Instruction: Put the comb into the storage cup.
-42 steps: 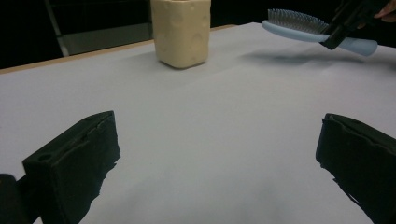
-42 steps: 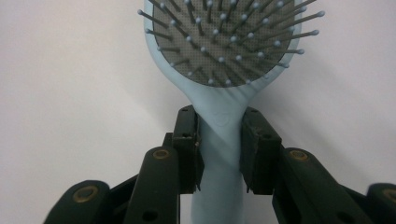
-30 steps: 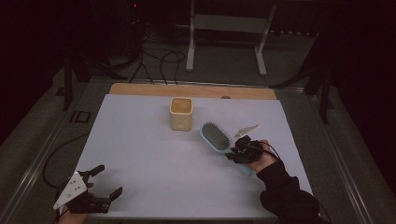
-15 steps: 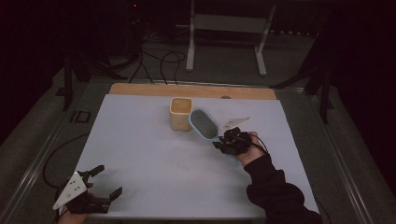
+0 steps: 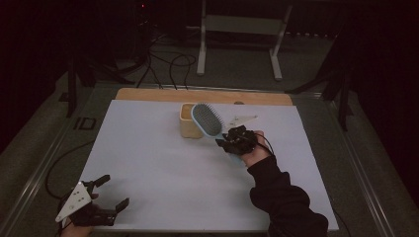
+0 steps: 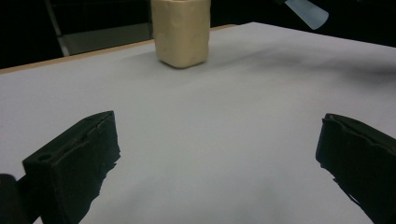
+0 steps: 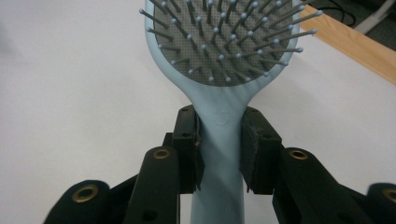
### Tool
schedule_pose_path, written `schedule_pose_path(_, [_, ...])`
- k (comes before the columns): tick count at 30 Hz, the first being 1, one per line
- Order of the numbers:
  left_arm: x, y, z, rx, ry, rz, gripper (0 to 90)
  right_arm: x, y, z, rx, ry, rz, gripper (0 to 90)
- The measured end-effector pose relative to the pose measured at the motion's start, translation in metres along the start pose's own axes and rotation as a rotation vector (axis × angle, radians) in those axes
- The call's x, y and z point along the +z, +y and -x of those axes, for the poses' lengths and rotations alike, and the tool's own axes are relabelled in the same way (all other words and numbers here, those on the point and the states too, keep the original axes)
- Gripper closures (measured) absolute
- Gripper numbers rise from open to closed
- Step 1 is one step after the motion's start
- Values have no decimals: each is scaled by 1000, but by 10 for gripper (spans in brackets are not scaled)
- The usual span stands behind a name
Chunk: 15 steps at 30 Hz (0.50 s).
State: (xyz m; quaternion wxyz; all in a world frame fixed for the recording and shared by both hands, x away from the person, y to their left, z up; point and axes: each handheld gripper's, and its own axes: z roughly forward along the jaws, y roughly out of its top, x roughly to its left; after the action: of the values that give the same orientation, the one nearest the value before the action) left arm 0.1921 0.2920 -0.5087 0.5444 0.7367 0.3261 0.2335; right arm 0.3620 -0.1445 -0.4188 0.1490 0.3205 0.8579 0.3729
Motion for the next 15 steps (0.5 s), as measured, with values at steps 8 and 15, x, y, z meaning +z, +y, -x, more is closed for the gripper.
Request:
schedule_pose_path(8, [0,0,0,-3,-2,-2,0,1,22,-1,-8,-1,42,706])
schedule_pose_path(15, [0,0,0,-5,-2,0,0,4,40,-1,-17,5,75,706])
